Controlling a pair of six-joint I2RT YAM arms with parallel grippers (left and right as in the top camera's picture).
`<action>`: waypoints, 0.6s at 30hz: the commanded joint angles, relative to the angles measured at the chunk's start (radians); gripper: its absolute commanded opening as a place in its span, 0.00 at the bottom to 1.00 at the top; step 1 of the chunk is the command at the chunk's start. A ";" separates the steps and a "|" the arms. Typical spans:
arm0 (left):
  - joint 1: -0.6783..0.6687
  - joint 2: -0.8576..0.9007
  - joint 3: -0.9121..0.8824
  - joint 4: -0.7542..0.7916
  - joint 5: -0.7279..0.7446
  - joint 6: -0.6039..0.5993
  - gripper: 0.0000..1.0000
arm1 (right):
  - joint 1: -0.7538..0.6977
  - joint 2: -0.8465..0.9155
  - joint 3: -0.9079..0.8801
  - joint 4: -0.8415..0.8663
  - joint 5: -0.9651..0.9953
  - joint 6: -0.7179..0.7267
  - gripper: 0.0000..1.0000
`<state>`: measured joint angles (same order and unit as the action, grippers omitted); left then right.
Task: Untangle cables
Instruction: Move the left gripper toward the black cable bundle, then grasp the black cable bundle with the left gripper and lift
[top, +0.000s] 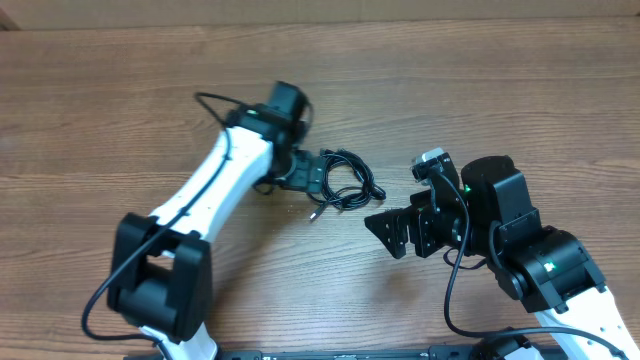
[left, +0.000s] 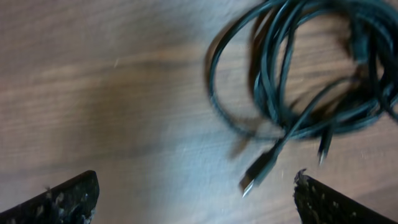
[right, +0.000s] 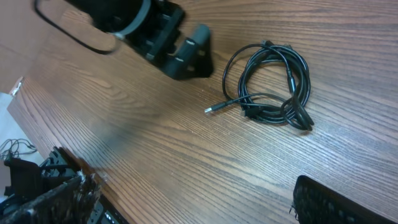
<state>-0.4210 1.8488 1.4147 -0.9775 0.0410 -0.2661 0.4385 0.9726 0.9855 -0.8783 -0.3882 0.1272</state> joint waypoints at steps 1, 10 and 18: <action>-0.019 0.030 0.021 0.058 -0.099 -0.050 1.00 | 0.003 -0.008 0.031 -0.019 0.011 -0.005 1.00; 0.007 0.064 0.020 0.150 -0.092 -0.087 1.00 | 0.003 -0.008 0.031 -0.112 0.099 -0.004 1.00; 0.007 0.143 0.020 0.241 -0.016 -0.090 1.00 | 0.003 -0.008 0.031 -0.118 0.099 -0.003 1.00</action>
<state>-0.4152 1.9415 1.4166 -0.7506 -0.0208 -0.3393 0.4393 0.9726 0.9855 -0.9928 -0.3035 0.1268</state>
